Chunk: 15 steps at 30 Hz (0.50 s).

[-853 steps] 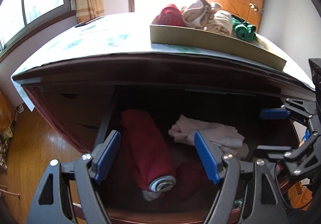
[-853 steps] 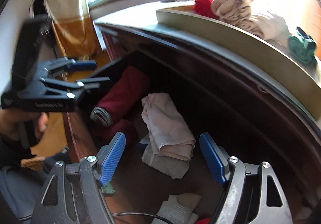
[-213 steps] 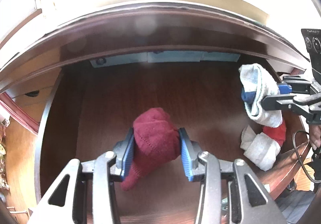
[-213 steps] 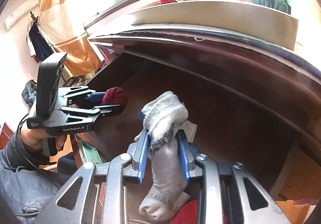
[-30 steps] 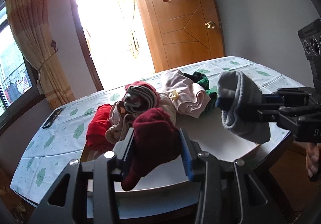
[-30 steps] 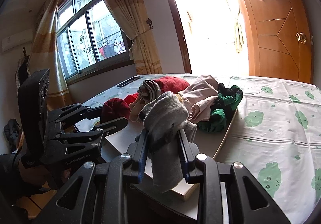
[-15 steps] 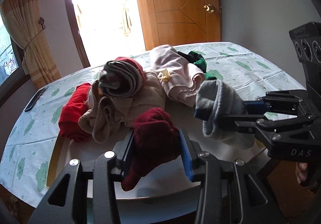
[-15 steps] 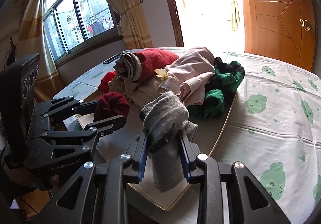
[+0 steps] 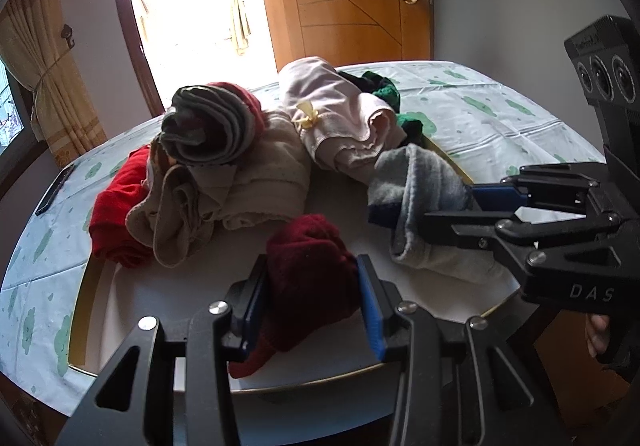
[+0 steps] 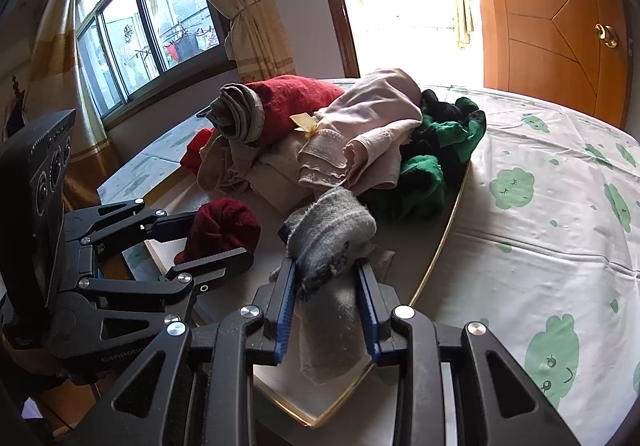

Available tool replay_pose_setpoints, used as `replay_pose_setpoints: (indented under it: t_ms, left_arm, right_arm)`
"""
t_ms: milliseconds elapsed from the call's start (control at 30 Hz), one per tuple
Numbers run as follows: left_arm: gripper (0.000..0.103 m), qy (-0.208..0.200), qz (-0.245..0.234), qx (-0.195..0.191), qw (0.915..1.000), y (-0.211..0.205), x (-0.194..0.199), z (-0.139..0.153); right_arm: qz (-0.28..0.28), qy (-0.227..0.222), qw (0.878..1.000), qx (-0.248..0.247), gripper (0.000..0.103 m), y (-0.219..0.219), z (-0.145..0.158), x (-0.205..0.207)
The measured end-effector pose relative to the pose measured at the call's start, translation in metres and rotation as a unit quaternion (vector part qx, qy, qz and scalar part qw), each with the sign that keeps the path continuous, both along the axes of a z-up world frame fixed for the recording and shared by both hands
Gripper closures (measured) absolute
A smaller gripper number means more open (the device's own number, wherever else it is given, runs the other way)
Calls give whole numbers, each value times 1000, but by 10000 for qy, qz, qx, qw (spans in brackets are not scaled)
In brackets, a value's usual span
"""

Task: Take underwear out of drawer
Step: 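Carry both held items over the beige tray and lower them in, then open both tools to release the sock and red cloth into the tray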

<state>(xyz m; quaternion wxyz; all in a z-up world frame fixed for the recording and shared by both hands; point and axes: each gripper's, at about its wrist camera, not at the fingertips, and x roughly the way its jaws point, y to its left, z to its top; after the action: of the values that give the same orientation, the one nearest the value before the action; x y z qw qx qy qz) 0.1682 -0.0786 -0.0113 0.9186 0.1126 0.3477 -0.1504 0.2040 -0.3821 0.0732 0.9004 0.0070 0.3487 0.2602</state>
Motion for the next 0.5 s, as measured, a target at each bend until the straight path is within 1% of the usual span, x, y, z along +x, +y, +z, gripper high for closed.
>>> replay_pose_setpoints:
  t_ms: [267,367,433,500]
  left_arm:
    - [62,20,-20,-19,10000,-1,-1,-4]
    - [59,10,-29,-22,10000,-1,-2,-6]
    - [58,9,-21,-35,10000,-1,-3,-5]
    - [58,7,-26,-36,10000,-1,-3,-5]
  right_arm:
    - [7,-16,10000,-54,70,3,-2,-2]
    - [2,-13,10000,-58,70,3,-3,-2]
    - [24,-8,10000,-31,64,2,-3,-3]
    - [43,-48,10000,-5,62,2,-2,-5]
